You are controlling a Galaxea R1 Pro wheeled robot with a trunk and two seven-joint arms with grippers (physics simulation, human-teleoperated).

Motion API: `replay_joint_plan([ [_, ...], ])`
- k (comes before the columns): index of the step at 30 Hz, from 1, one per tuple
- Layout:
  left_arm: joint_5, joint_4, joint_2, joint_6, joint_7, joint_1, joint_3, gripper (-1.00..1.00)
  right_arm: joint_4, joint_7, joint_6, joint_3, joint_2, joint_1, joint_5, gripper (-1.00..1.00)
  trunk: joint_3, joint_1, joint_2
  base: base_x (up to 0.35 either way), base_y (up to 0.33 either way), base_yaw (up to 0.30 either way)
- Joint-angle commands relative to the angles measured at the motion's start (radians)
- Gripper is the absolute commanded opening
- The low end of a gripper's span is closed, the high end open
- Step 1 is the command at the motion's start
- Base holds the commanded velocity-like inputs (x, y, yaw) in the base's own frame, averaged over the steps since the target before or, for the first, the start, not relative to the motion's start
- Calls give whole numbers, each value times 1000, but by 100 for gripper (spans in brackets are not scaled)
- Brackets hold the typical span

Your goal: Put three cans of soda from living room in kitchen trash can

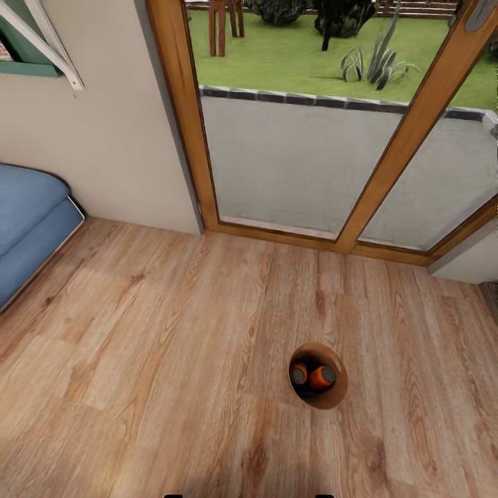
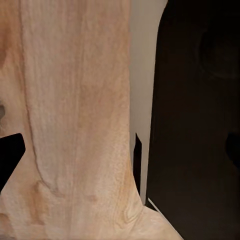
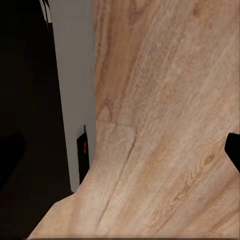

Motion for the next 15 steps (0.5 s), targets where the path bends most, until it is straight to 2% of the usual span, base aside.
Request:
replay_joint_plan([
  [1, 0, 0, 0, -2, 0, 1, 0, 100, 0, -1, -2, 0, 1, 4, 0, 100, 5, -4, 7, 0, 0, 0],
  [11, 2, 0, 3, -52, 0, 75, 1, 100, 2, -5, -12, -2, -3, 23, -1, 100, 52, -42, 77, 0, 0, 0],
  [15, 2, 0, 4, -66, 6, 136, 1, 100, 2, -6, -13, -2, -6, 27, -2, 100, 71, -58, 105, 0, 0, 0],
])
